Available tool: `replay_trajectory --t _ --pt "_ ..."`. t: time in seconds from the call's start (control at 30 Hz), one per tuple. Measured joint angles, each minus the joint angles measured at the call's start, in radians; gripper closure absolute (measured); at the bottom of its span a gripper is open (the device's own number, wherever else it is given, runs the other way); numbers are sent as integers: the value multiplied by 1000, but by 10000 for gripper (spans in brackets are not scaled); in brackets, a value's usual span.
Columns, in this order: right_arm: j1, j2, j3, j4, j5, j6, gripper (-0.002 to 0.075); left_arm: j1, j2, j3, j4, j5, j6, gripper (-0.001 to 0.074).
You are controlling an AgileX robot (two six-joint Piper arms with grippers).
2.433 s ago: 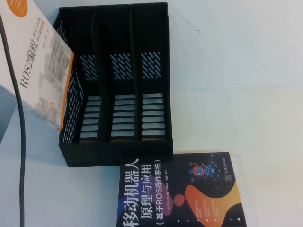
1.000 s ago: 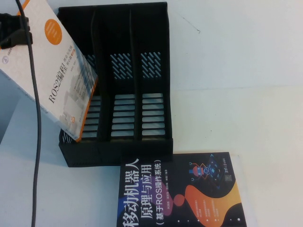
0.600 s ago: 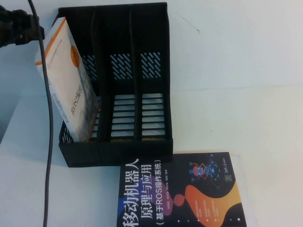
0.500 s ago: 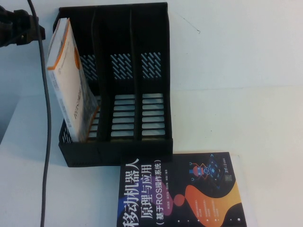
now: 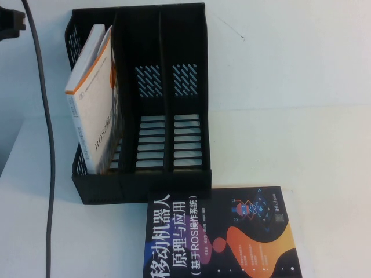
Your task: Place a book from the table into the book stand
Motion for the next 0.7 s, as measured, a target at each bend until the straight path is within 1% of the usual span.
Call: replay_trajectory --t 0.13,0.23,0.47,0.7 --pt "0 -30 0 -59 36 9 727 0 -84 22 54 10 -45 730" --pt "0 -81 0 -69 40 13 727 0 -190 104 52 -32 -52 733" --pt "0 -261 11 -61 23 14 727 0 -525 505 -35 -274 -21 735" --pt "0 -400 135 -11 -58 16 727 0 -830 891 -118 -466 57 736"
